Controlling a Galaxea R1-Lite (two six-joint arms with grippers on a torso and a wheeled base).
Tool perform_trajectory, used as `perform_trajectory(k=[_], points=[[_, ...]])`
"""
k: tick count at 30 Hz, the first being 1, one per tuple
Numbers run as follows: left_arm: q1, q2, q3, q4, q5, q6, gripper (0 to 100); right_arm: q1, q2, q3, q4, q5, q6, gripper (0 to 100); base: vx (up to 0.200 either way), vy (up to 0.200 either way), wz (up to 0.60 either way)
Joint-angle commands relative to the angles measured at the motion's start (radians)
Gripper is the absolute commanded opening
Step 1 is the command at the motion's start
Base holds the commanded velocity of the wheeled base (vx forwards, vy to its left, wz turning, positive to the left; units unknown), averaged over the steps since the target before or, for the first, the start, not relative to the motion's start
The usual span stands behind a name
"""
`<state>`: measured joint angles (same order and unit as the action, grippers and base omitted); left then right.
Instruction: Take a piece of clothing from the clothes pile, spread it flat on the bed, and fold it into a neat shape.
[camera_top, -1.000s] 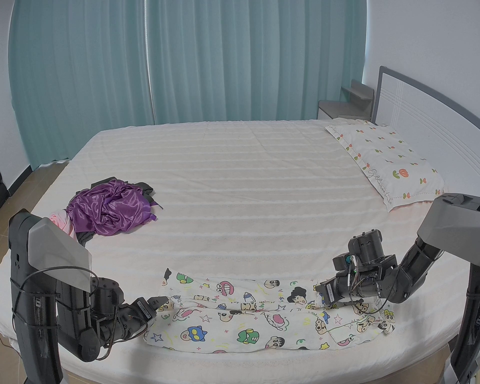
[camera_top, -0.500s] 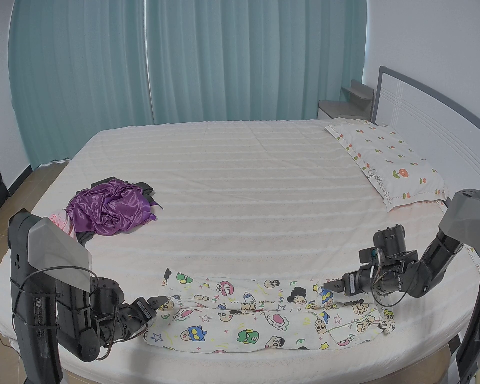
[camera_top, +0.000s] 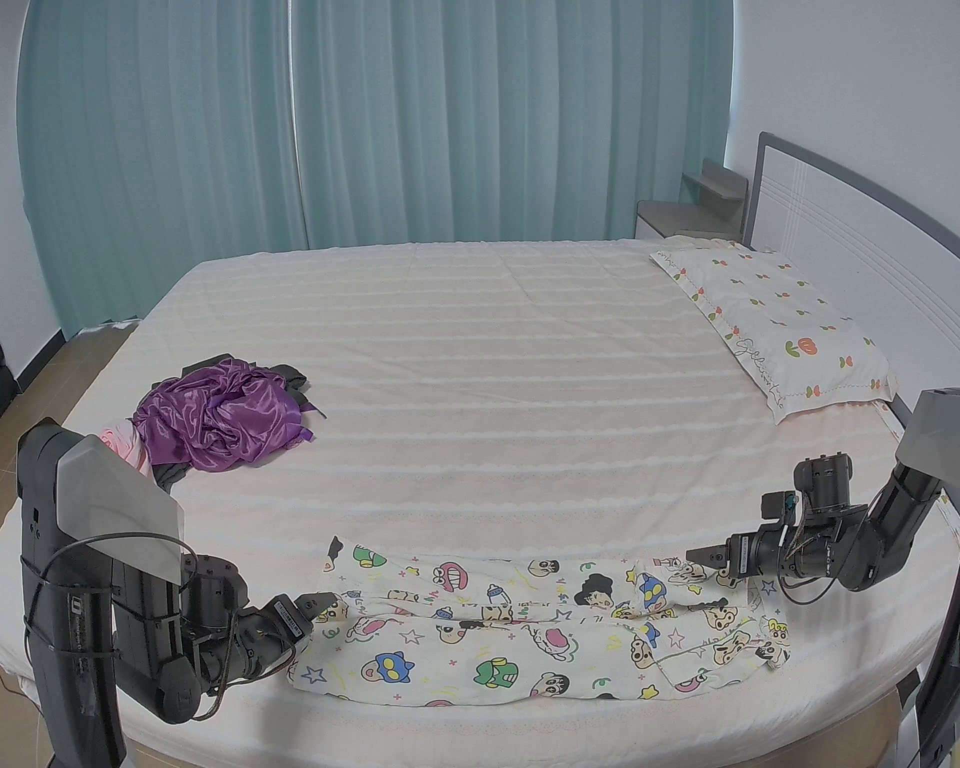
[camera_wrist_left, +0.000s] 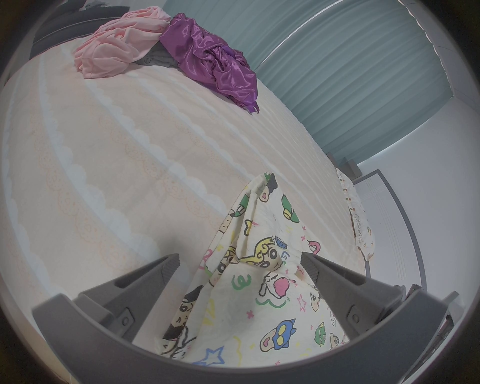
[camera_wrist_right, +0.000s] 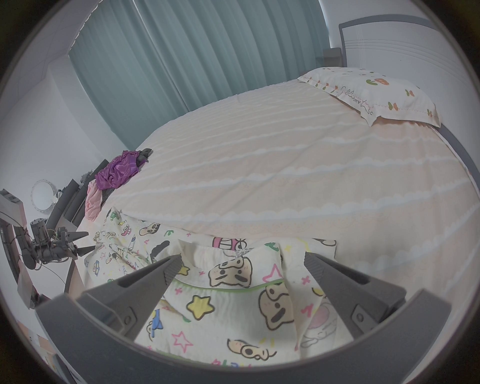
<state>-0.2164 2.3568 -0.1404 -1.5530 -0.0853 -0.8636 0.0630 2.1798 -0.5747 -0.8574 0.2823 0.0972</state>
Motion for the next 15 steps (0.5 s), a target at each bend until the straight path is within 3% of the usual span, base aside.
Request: perform_trajectory(k=[1,5,6,15], points=[[0.0,0.001,-0.001,-0.016,0.002,0.0,100,-0.015,0.104,0.013,-0.061,0.003,-0.001,100,0.0,0.0,0.0],[0.0,0.001,-0.001,-0.016,0.002,0.0,100,-0.026,0.112,0.024,-0.087,0.006,-0.002,100,0.0,0.0,0.0],[0.0,0.001,-0.001,-0.016,0.002,0.0,100,-0.026,0.112,0.026,-0.087,0.006,-0.001,0,0.0,0.0,0.0],[0.0,0.001,-0.001,-0.016,0.002,0.0,100,-0.028,0.101,0.024,-0.091,0.005,0.006,0,0.0,0.0,0.0]])
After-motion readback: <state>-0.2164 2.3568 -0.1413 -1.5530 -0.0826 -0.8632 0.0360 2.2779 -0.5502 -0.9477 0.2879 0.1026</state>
